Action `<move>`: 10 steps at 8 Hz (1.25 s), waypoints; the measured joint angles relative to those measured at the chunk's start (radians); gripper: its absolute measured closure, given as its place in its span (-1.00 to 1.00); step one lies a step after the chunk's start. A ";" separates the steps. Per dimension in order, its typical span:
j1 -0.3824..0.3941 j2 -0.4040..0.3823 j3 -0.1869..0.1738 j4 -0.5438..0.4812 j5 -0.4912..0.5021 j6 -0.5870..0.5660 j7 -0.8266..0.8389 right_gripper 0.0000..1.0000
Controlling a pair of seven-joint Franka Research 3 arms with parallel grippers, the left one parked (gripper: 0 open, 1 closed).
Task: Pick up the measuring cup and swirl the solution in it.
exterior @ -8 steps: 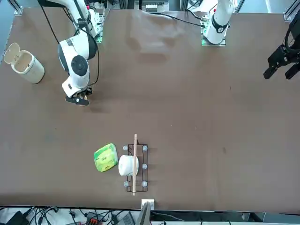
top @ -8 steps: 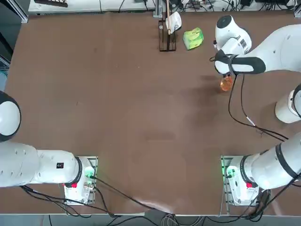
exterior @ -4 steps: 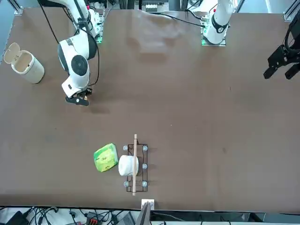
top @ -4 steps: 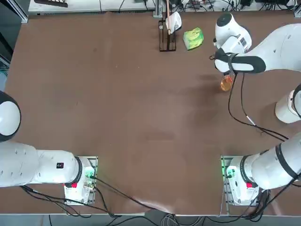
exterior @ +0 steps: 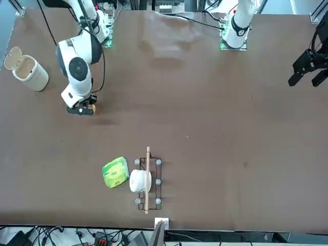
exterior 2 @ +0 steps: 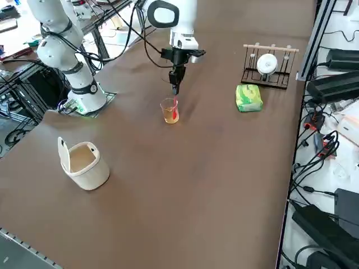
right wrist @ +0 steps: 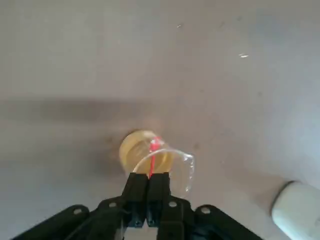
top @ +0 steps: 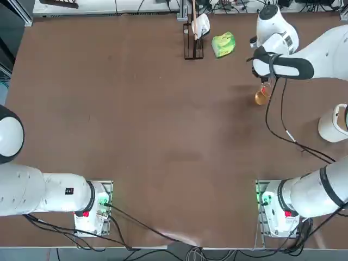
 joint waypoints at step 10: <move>-0.142 0.001 -0.005 0.006 0.208 -0.011 -0.397 0.95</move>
